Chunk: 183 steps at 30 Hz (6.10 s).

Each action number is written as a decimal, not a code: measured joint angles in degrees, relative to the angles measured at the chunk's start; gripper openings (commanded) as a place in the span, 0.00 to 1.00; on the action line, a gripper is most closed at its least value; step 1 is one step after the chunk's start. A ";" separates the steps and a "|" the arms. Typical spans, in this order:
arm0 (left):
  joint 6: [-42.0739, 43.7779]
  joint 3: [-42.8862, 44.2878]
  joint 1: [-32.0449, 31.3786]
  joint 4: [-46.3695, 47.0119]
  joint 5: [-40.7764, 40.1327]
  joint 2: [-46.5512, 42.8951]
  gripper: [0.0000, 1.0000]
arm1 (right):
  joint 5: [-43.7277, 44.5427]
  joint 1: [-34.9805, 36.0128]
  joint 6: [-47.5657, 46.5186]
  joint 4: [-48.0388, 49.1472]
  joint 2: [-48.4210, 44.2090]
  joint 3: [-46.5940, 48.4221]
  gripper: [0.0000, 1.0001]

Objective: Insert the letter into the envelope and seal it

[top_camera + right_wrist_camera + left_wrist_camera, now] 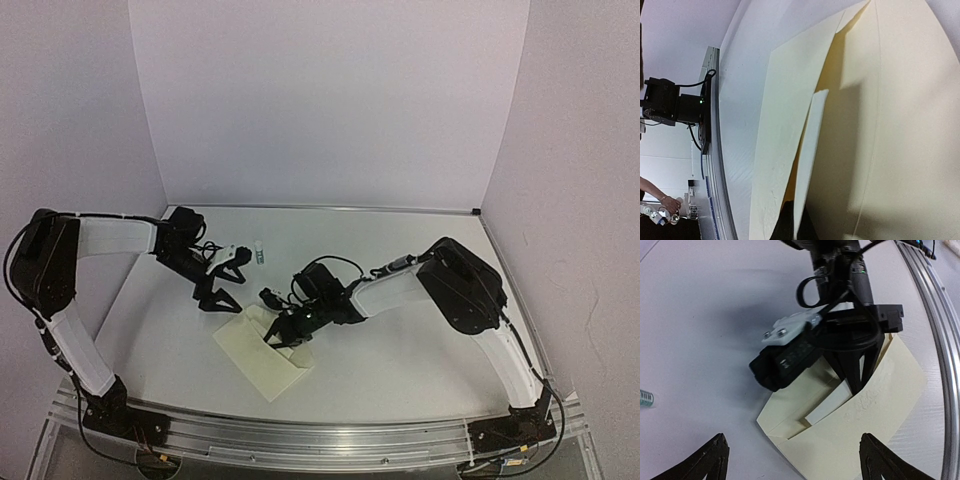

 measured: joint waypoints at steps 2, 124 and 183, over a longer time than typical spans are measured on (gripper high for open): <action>-2.59 3.94 1.51 -4.19 1.63 4.22 0.91 | 0.37 0.14 -1.21 0.69 -0.15 -0.39 0.00; -31.54 3.53 0.35 -2.54 16.65 5.96 0.00 | 12.65 3.66 -3.31 -3.39 -11.43 -5.10 0.18; -44.51 5.11 0.37 3.90 20.95 5.13 0.00 | 9.41 -4.52 9.44 9.27 -19.66 -22.85 0.20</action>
